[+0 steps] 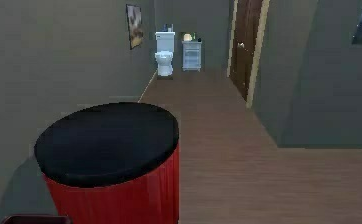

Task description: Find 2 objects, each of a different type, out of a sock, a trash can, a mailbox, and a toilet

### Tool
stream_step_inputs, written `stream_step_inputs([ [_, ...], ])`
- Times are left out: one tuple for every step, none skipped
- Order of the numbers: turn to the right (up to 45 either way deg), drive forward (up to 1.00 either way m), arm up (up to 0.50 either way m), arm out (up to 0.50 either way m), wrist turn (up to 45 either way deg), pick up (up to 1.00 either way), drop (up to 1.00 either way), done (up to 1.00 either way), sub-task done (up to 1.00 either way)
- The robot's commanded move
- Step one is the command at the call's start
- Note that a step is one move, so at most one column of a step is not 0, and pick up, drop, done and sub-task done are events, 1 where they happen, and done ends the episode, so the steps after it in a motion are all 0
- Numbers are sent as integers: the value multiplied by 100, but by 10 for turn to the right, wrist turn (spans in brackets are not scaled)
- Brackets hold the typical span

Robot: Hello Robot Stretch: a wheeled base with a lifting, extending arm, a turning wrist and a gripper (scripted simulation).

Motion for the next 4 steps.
stream_step_inputs([
  [-180,0,0,0,0,0,0,0,0],
  [0,0,0,0,0,0,0,0,100],
  [450,0,0,0,0,0,0,0,0],
  [270,0,0,0,0,0,0,0,0],
])
